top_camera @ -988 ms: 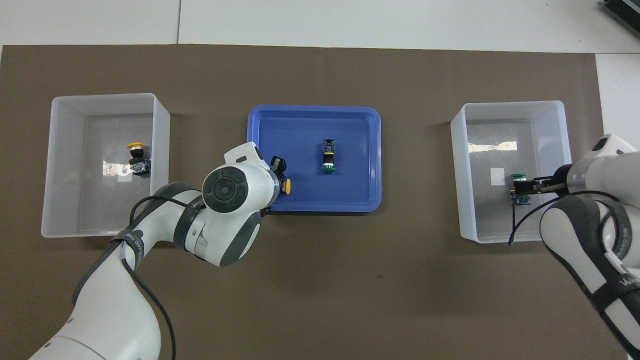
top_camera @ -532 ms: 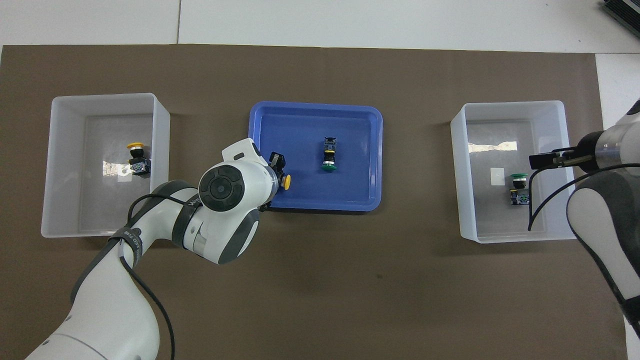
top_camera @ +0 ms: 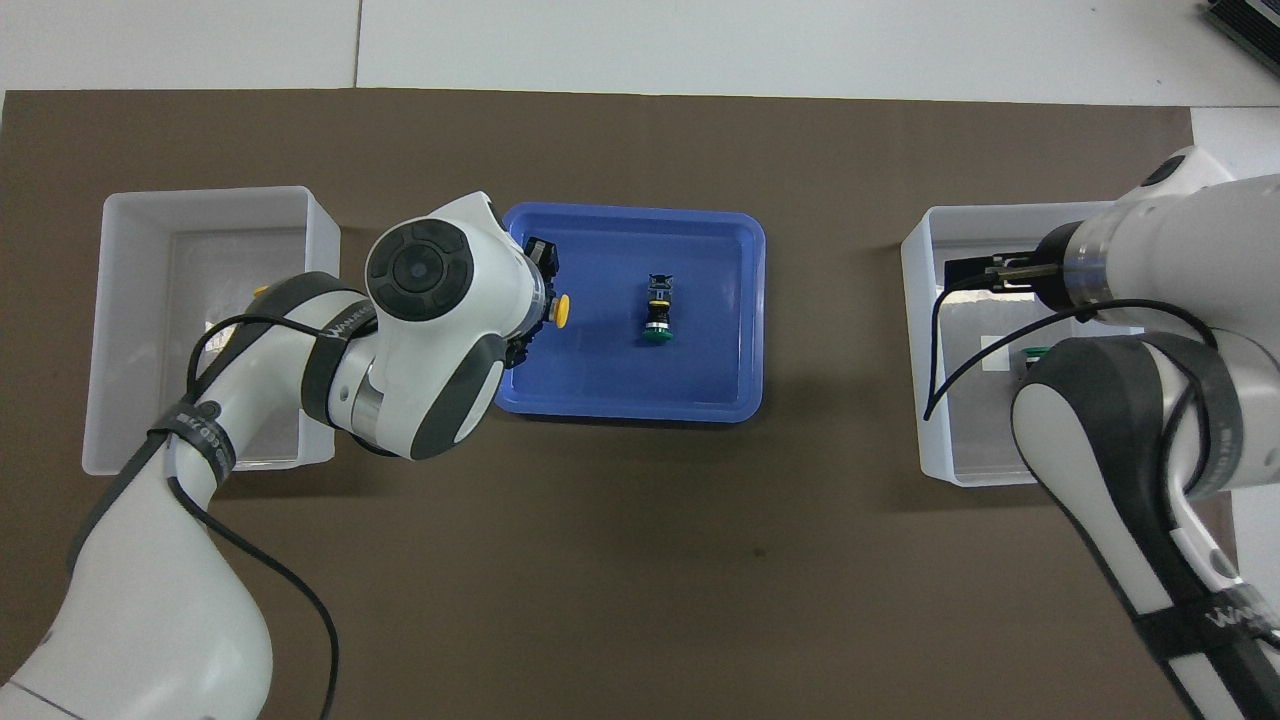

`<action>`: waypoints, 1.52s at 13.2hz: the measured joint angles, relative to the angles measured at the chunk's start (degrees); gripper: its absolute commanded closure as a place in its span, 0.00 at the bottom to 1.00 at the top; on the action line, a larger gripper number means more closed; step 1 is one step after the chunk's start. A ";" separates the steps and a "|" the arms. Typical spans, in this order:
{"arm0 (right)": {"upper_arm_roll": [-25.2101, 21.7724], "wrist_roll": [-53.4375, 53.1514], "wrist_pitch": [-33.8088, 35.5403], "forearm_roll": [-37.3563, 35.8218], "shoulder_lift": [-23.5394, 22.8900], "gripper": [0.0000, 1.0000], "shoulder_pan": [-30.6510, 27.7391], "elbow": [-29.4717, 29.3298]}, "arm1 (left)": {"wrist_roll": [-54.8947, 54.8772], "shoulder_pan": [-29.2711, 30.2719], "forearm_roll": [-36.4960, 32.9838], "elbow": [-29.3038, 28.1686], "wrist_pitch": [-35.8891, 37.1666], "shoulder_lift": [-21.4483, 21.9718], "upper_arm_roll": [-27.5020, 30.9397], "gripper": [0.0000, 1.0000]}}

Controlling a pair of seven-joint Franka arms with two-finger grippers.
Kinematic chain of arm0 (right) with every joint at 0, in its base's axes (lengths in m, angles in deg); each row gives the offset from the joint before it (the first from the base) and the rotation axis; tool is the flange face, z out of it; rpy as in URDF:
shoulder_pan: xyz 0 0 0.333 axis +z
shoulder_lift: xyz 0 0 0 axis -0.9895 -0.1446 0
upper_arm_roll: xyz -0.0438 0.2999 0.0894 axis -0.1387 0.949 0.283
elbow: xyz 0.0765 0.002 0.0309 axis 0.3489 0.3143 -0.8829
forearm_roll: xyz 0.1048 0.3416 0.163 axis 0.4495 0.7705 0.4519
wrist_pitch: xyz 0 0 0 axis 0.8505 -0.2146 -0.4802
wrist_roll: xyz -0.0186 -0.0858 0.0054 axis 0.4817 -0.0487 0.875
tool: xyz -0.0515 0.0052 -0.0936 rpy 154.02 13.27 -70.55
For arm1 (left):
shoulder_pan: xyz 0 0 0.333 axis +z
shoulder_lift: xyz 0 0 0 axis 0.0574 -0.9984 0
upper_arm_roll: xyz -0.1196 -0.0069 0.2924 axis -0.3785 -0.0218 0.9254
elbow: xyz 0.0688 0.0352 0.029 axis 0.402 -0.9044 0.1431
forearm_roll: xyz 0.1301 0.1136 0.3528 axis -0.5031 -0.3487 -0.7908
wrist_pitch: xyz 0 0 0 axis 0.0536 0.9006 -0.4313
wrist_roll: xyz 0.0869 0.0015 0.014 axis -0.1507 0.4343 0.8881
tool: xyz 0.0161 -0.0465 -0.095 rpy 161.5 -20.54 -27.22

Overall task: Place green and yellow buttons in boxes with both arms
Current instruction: 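Carry the yellow button to the left box while the right gripper reaches, then release the yellow button while the right gripper grasps the last green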

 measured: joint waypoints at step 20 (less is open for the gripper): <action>0.01 -24.19 -17.84 -7.21 -28.20 0.00 21.42 -13.83 | -96.49 30.05 0.23 10.07 19.00 1.33 0.04 1.00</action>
